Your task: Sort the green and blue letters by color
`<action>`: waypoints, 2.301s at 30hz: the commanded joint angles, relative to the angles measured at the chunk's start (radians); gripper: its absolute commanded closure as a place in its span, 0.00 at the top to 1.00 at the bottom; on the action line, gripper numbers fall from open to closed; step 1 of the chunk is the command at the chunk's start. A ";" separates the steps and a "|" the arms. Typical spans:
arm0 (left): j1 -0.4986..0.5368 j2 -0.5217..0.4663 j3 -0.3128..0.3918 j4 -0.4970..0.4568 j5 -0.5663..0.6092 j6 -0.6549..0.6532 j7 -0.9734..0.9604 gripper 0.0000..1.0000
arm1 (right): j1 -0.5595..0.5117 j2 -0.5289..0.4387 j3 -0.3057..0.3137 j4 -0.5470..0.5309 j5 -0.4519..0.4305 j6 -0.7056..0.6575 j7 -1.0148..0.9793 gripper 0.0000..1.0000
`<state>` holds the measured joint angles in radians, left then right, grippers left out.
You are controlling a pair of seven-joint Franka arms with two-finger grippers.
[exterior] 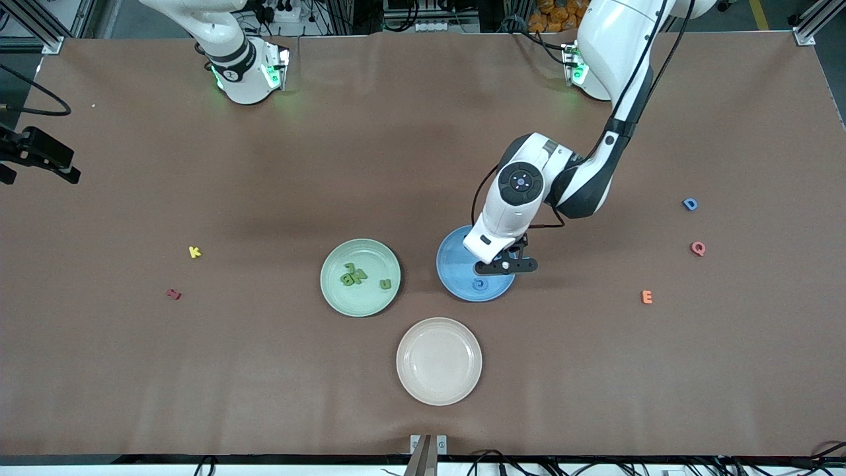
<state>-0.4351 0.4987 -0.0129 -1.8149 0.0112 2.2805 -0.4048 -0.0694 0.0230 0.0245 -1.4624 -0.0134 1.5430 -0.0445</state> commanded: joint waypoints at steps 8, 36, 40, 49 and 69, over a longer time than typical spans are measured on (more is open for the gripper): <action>0.174 -0.170 -0.010 -0.216 0.142 -0.015 0.222 0.38 | -0.009 -0.003 0.012 -0.001 -0.010 0.003 0.017 1.00; 0.630 -0.345 -0.009 -0.498 0.207 0.155 0.859 0.38 | -0.007 -0.003 0.014 -0.003 -0.010 0.005 0.015 1.00; 0.659 -0.335 -0.004 -0.534 0.205 0.227 0.891 0.38 | -0.009 -0.003 0.014 -0.001 -0.010 0.005 0.015 1.00; 0.684 -0.313 -0.004 -0.593 0.205 0.333 0.893 0.38 | -0.009 -0.003 0.014 -0.001 -0.010 0.003 0.015 1.00; 0.733 -0.267 -0.002 -0.630 0.205 0.422 0.920 0.50 | -0.009 -0.003 0.014 -0.001 -0.010 0.005 0.015 1.00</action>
<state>0.2772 0.2368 -0.0093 -2.4290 0.1935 2.6729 0.4955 -0.0695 0.0230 0.0281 -1.4624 -0.0134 1.5451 -0.0445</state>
